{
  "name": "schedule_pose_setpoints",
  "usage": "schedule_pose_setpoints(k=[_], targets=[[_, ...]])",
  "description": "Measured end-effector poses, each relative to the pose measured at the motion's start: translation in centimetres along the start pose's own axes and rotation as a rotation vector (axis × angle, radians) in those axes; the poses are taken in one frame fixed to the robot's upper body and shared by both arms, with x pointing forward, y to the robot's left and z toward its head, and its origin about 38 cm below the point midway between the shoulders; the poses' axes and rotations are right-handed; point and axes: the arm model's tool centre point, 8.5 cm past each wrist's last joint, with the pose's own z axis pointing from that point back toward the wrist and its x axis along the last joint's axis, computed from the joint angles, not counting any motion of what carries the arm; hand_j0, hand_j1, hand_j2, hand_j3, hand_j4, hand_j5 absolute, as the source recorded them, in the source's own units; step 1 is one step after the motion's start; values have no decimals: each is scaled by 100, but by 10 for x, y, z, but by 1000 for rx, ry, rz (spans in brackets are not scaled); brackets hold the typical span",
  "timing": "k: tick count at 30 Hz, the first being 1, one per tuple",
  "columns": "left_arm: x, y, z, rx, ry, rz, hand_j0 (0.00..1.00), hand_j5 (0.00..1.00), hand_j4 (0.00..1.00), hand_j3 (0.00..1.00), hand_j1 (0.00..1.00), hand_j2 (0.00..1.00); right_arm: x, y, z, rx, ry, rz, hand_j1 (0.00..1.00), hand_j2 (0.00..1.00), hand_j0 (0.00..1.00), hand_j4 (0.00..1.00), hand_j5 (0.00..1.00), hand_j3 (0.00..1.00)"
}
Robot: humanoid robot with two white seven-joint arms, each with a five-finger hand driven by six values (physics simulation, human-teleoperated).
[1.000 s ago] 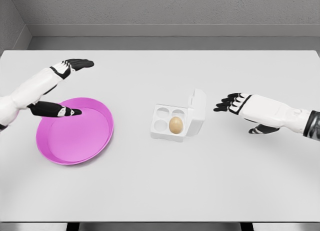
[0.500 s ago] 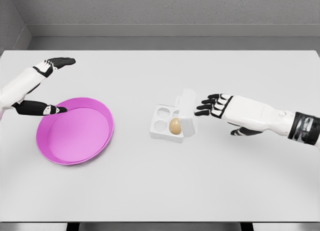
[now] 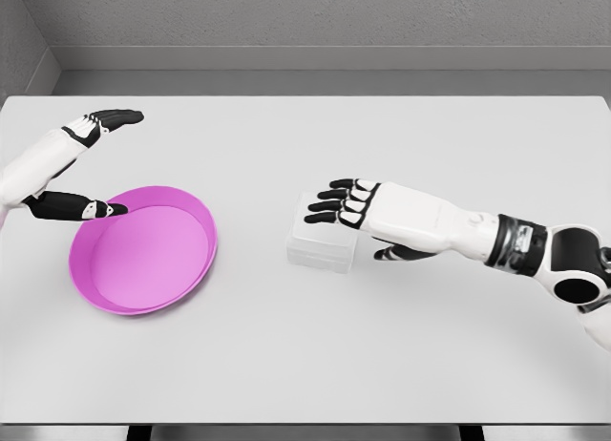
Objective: Pack egg into the box and close the box lid
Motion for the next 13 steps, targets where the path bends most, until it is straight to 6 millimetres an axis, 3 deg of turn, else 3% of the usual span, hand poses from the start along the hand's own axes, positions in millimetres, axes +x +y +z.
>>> schedule_pose_setpoints(k=[3, 10, 13], targets=[[0, 0, 0, 0, 0, 0, 100, 100, 100, 100, 100, 100, -8, -6, 10, 4, 30, 18, 100, 100, 100, 100, 100, 100], [0, 0, 0, 1, 0, 0, 100, 100, 100, 100, 100, 100, -70, -27, 111, 105, 325, 67, 100, 100, 100, 100, 100, 100], [0, 0, 0, 1, 0, 0, 100, 100, 100, 100, 100, 100, -83, -33, 136, 126, 397, 73, 100, 100, 100, 100, 100, 100]])
